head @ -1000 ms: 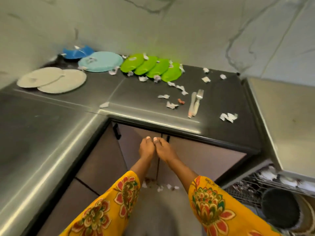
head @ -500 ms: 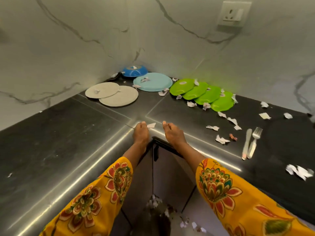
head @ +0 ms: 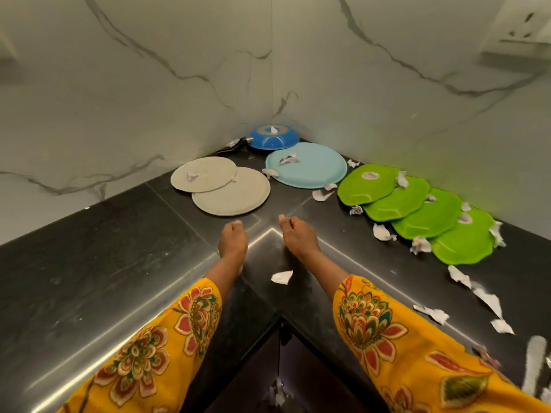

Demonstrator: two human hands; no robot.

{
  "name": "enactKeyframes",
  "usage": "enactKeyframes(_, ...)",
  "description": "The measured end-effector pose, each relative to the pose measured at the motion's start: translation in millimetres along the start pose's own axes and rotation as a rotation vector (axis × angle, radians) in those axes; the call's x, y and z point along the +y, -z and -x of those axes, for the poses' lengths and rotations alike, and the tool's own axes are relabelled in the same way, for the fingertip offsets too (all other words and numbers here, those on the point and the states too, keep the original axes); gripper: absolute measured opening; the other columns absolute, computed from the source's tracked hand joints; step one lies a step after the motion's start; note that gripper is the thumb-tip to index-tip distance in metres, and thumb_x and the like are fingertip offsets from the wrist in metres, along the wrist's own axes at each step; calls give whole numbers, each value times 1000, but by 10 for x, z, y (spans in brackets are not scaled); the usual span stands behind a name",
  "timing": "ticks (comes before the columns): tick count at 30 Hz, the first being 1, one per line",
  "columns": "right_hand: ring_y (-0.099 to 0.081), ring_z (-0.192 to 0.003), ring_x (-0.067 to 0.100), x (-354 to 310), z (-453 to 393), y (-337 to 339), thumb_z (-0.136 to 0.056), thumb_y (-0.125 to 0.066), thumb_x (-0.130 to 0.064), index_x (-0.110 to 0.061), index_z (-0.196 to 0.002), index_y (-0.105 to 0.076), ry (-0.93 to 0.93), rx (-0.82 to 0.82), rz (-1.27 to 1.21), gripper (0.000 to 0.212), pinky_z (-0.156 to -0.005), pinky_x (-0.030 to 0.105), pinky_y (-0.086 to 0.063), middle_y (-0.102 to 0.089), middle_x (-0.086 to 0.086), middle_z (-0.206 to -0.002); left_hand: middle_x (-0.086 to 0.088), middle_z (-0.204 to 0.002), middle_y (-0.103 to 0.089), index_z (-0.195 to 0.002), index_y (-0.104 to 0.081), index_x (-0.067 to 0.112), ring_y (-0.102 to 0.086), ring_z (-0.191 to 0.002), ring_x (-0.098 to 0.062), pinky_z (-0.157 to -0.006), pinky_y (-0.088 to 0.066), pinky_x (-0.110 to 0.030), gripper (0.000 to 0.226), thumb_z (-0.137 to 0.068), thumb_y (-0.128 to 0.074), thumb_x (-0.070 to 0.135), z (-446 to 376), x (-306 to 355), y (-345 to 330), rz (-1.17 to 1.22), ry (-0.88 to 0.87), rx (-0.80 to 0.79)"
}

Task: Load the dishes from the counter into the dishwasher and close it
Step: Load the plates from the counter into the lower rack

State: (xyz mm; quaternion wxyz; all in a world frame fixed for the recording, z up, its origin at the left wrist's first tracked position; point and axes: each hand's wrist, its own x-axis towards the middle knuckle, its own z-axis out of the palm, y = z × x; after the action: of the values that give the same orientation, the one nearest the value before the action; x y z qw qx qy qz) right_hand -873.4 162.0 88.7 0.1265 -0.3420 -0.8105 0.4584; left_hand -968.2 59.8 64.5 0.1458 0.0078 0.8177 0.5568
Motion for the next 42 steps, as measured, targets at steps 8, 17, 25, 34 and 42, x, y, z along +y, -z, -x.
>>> enactKeyframes(8, -40, -131, 28, -16, -864, -206, -98, -39, -43, -5, -139, -41, 0, -180, 80, 56, -108, 34, -29, -45, 15, -141, -18, -130, -52, -117, -54, 5, -48, -121, -34, -104, -38, -41, 33, -98, -41, 28, -678, 46, -78, 27, 68, 136)
enactKeyframes(17, -9, -146, 26, -130, -1654, -492, -95, -38, -51, -10, -150, -13, 0, -252, 147, 74, -117, 43, -12, -13, 6, -158, -5, -153, -27, -147, -29, 14, -31, -137, -28, -113, -28, -44, 64, -92, -52, 38, -1389, 140, 1, 124, 202, 244)
enactKeyframes(25, -13, -145, 23, -115, -1741, -520, -94, -44, -47, -15, -150, -19, -46, -163, 109, 69, -115, 42, -15, -20, 4, -157, -3, -152, -24, -147, -29, 21, -38, -130, -28, -98, -40, -33, 76, -83, -66, 41, -1624, 260, -29, 250, 326, 263)
enactKeyframes(34, -33, -135, 28, 17, -1327, -380, -89, -58, -40, -14, -142, -34, -164, -9, -117, 63, -111, 44, -32, -38, 7, -147, -11, -151, -17, -144, -30, 16, -32, -131, -34, -107, -36, -45, 65, -90, -59, 36, -1108, 253, -52, 231, 489, 319)
enactKeyframes(42, -44, -125, 28, 206, -507, -146, -88, -61, -35, -12, -130, -45, -305, 249, -179, 50, -100, 38, -39, -47, 8, -136, -14, -143, -38, -137, -40, 7, -48, -120, -34, -98, -46, -46, 58, -85, -63, 20, -464, 42, 103, 410, 476, 187)
